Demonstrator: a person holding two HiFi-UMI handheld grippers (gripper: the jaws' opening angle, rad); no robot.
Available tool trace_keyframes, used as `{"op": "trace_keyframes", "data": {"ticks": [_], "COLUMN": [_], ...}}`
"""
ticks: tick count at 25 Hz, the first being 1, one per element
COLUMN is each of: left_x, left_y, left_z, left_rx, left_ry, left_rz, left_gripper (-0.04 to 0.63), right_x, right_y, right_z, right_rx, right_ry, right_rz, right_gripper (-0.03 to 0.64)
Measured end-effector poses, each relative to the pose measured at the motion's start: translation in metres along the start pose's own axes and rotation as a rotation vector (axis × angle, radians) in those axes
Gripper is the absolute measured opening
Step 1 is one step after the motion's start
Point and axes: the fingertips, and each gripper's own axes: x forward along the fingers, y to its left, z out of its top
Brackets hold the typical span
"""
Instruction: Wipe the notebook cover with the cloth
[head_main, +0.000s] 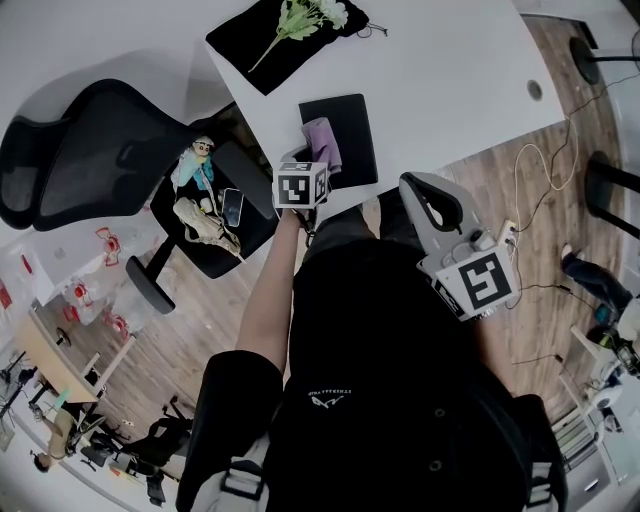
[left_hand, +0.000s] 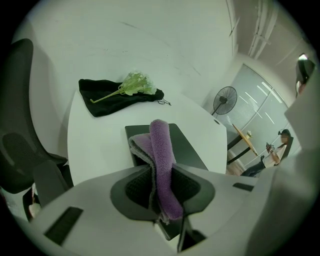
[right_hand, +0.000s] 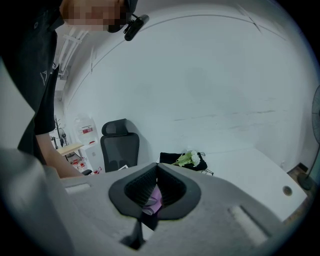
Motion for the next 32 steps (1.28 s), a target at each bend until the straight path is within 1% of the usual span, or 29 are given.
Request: {"op": "trace_keyframes", "data": {"ticks": [32], "left_x": [-0.026], "left_y": [0.038], "left_z": [-0.01], "left_rx": [-0.031], "left_ry": [0.007], "left_rz": [0.098], "left_gripper": [0.088], "right_x": [0.002], "right_y": [0.002], "right_z": [0.0], "right_rx": [-0.001], "right_ry": [0.002], "right_rz": [0.014], "right_gripper": [0.005]}}
